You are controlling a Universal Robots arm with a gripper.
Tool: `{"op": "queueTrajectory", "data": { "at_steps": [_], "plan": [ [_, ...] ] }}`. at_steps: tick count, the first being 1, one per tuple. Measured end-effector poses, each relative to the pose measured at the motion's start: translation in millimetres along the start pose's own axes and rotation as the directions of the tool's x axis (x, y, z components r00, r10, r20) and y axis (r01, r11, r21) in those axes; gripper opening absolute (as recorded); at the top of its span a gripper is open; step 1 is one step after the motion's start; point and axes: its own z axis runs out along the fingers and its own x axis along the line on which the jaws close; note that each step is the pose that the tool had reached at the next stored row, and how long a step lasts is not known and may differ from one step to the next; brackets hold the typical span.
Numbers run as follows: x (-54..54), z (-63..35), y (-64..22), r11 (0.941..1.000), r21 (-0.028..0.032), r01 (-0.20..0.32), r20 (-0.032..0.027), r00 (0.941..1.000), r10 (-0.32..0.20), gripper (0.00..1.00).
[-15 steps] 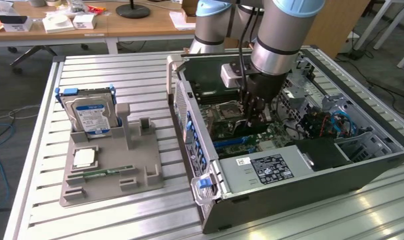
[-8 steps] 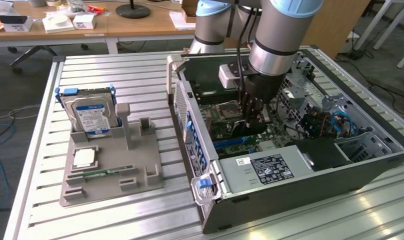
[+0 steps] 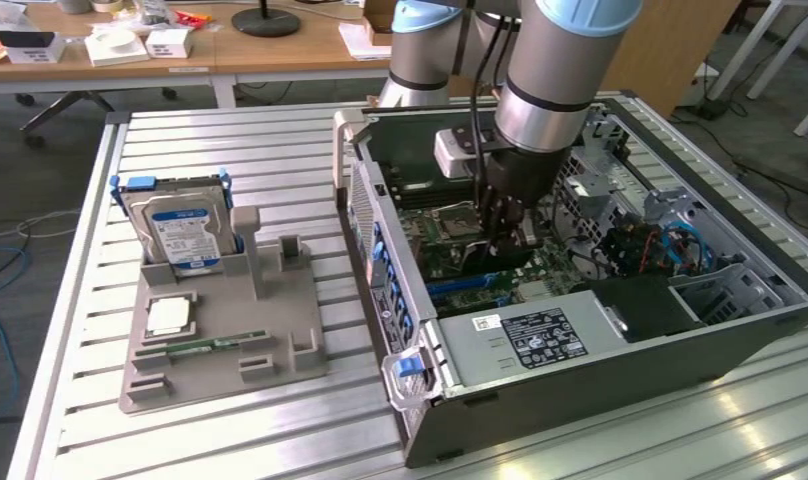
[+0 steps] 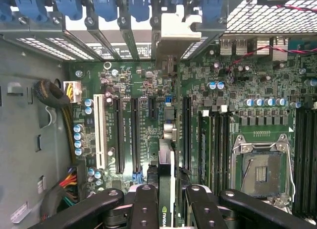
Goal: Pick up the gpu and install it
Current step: 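Insert the gpu into the slot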
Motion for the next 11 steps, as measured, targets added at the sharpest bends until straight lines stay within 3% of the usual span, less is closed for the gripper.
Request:
{"op": "queueTrajectory", "data": {
  "at_steps": [11],
  "plan": [
    [1.3, 0.7, 3.7, 1.0000, 0.0001, 0.000, 0.0000, 1.0000, 0.000, 0.26]
  ]
}}
